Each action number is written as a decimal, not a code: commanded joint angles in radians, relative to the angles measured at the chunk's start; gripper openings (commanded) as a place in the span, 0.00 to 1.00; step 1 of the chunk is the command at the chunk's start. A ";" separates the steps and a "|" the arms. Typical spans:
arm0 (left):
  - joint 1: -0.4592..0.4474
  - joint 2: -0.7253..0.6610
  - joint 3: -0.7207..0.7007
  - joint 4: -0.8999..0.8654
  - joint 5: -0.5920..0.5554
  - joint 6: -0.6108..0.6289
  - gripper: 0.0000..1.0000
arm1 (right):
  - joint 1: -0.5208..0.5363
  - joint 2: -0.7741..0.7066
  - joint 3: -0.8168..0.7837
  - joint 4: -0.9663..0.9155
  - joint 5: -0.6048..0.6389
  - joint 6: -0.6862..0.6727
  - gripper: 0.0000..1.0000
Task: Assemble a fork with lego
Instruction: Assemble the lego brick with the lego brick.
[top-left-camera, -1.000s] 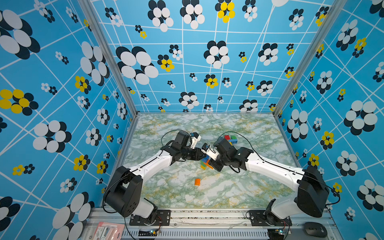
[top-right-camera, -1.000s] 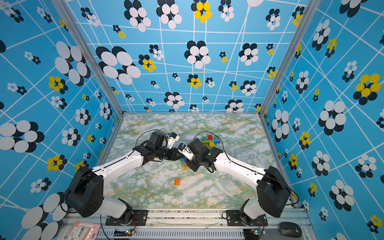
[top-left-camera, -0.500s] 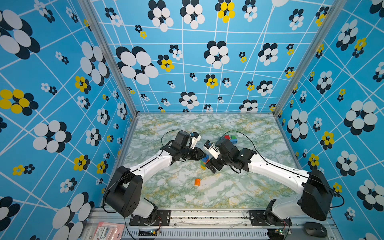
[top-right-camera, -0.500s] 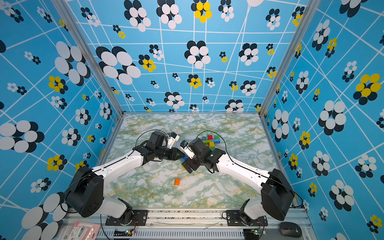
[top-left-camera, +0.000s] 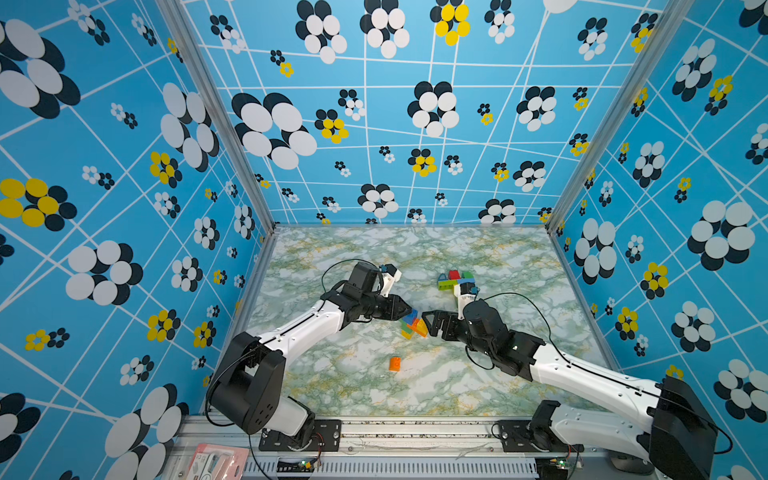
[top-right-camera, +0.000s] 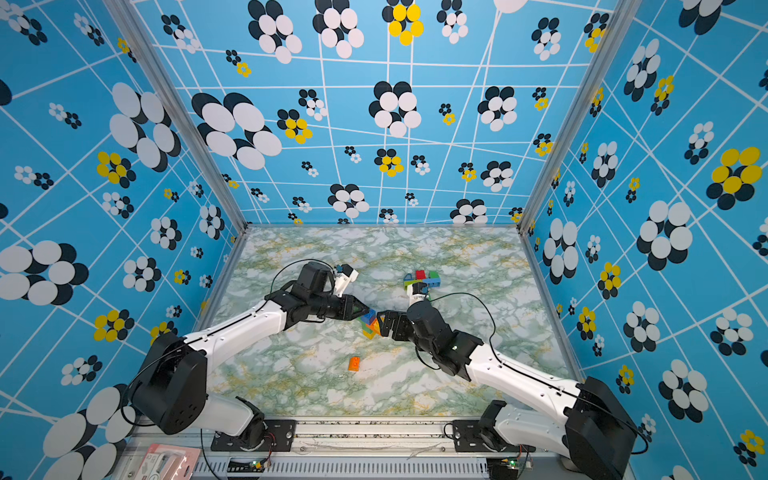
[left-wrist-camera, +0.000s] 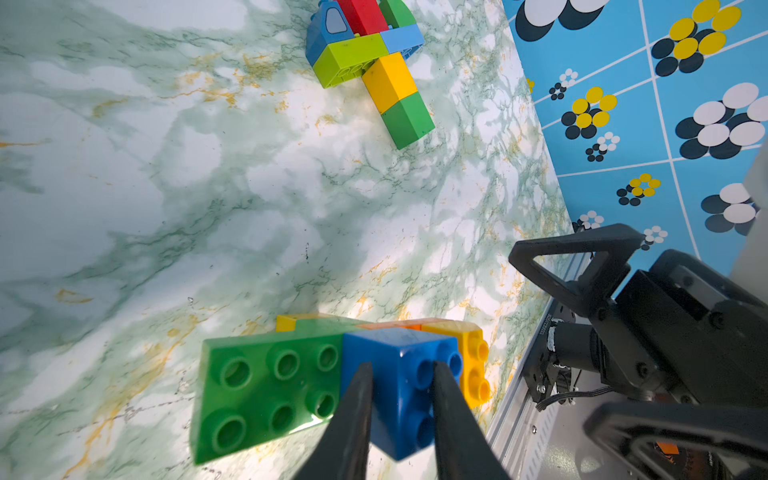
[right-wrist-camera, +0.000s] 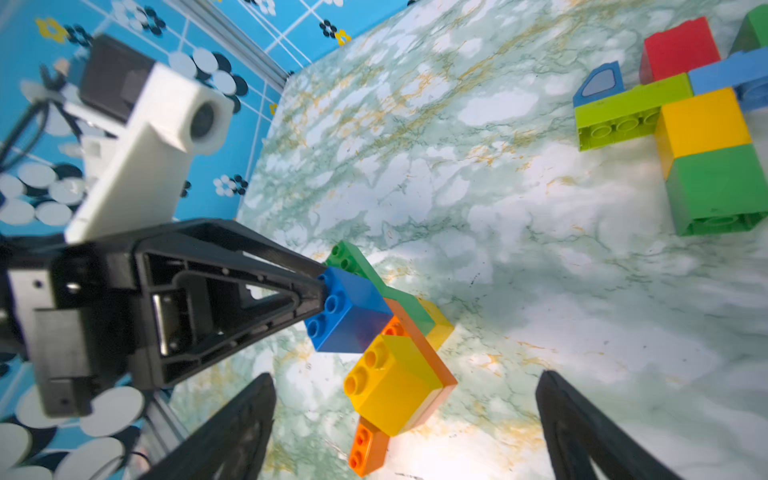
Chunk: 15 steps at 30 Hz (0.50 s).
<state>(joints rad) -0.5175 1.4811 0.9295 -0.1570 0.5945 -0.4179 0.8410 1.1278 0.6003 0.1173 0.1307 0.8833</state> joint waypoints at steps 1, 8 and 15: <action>0.005 0.022 -0.034 -0.079 -0.041 0.017 0.27 | -0.006 0.001 -0.097 0.264 -0.048 0.300 0.99; 0.004 0.028 -0.031 -0.079 -0.042 0.016 0.27 | -0.005 0.134 -0.215 0.562 -0.092 0.469 0.99; 0.005 0.027 -0.035 -0.085 -0.046 0.019 0.27 | -0.005 0.298 -0.236 0.791 -0.141 0.534 0.94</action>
<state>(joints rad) -0.5175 1.4811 0.9295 -0.1570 0.5941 -0.4175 0.8410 1.3930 0.3809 0.7391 0.0181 1.3563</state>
